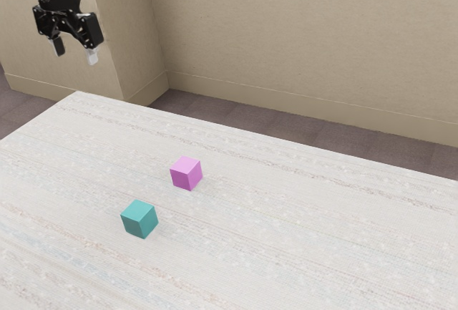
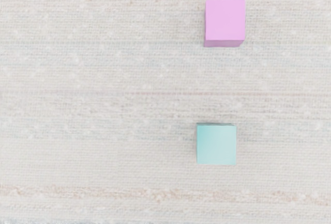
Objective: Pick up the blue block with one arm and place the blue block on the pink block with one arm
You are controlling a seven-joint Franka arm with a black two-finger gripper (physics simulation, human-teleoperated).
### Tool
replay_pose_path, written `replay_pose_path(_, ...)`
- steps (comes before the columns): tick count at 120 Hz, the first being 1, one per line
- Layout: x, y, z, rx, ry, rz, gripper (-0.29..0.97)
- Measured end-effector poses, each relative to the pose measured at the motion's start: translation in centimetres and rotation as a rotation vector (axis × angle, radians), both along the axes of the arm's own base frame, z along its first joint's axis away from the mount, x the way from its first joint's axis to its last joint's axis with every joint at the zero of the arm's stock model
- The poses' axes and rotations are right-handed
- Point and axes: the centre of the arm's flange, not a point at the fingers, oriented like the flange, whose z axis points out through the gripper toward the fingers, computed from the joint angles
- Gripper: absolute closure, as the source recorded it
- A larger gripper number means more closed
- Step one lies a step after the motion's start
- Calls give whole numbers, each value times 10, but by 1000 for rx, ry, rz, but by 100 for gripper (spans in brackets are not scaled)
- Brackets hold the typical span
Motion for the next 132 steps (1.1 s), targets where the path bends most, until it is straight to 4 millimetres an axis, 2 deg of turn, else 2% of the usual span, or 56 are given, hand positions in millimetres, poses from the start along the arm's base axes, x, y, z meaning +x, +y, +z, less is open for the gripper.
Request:
replay_pose_path(20, -4, 17, 1, -11, -3, 29, 0)
replay_pose_path(25, -21, 16, 40, -7, -79, 29, 0)
replay_pose_path(28, -47, 11, 85, 0, -160, 24, 0)
replay_pose_path(31, -83, 2, 130, 3, -242, 12, 0)
replay_pose_path(34, -122, -6, 161, 3, -300, 1, 0)
replay_pose_path(38, -173, -12, 180, -4, -338, -9, 0)
replay_pose_path(42, -207, -15, 179, -13, -336, -13, 0)
replay_pose_path(46, -228, -16, 161, -24, -305, -16, 0)
replay_pose_path(50, -239, -17, 134, -35, -263, -20, 0)
replay_pose_path(61, -249, -20, 51, -60, -148, -28, 0)
replay_pose_path(68, -248, -23, 1, -69, -86, -32, 0)
replay_pose_path(79, -224, -28, -85, -71, 24, -33, 0)
replay_pose_path(88, -191, -29, -138, -66, 94, -28, 0)
replay_pose_path(95, -162, -39, -179, -53, 140, -36, 0)
replay_pose_path(116, -120, -58, -294, -115, 158, 11, 0)
replay_pose_path(123, -106, -60, -322, -136, 138, 31, 0)
replay_pose_path(132, -93, -60, -337, -149, 90, 38, 0)
